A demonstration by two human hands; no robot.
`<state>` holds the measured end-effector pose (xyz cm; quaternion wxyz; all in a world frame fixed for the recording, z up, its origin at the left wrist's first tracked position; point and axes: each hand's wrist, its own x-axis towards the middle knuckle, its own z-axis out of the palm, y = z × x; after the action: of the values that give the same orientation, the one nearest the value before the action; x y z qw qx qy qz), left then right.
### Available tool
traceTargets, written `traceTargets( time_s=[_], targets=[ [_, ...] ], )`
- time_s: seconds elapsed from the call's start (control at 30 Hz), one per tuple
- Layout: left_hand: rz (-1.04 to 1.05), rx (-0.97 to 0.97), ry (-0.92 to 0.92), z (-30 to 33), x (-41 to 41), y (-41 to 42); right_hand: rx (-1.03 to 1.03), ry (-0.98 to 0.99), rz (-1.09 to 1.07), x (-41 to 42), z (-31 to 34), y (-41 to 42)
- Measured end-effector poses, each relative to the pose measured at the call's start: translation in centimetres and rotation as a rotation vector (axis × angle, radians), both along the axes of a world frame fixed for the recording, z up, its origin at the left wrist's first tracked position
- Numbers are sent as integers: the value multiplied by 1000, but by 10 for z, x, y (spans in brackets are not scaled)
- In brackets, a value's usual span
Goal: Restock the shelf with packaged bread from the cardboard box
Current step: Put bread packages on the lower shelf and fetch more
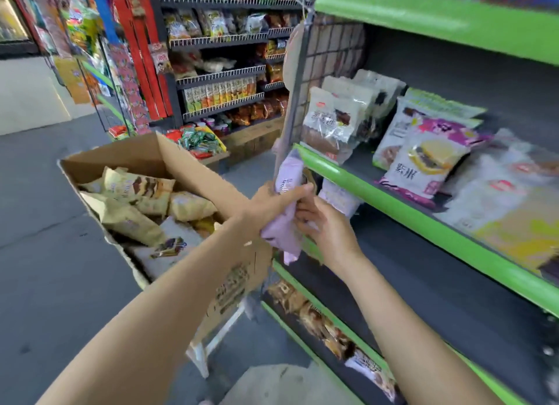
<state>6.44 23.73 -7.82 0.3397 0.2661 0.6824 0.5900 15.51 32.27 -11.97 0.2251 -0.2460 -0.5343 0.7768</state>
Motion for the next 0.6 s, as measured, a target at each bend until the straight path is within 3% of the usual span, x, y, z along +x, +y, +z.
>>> traceTargets(
  time_s=[0.13, 0.23, 0.3, 0.43, 0.6],
  targets=[
    [31, 16, -238, -29, 30, 6, 179, -199, -158, 49, -20, 26],
    [-30, 33, -349, -54, 40, 16, -55, -337, -17, 73, -38, 35],
    [-27, 4, -323, -64, 46, 24, -139, -308, 5, 85, -46, 40],
    [-44, -81, -205, -88, 58, 51, -100, -269, -168, 104, -66, 54],
    [-52, -50, -166, -117, 62, 90, 142, -362, -127, 130, -92, 88]
  ],
)
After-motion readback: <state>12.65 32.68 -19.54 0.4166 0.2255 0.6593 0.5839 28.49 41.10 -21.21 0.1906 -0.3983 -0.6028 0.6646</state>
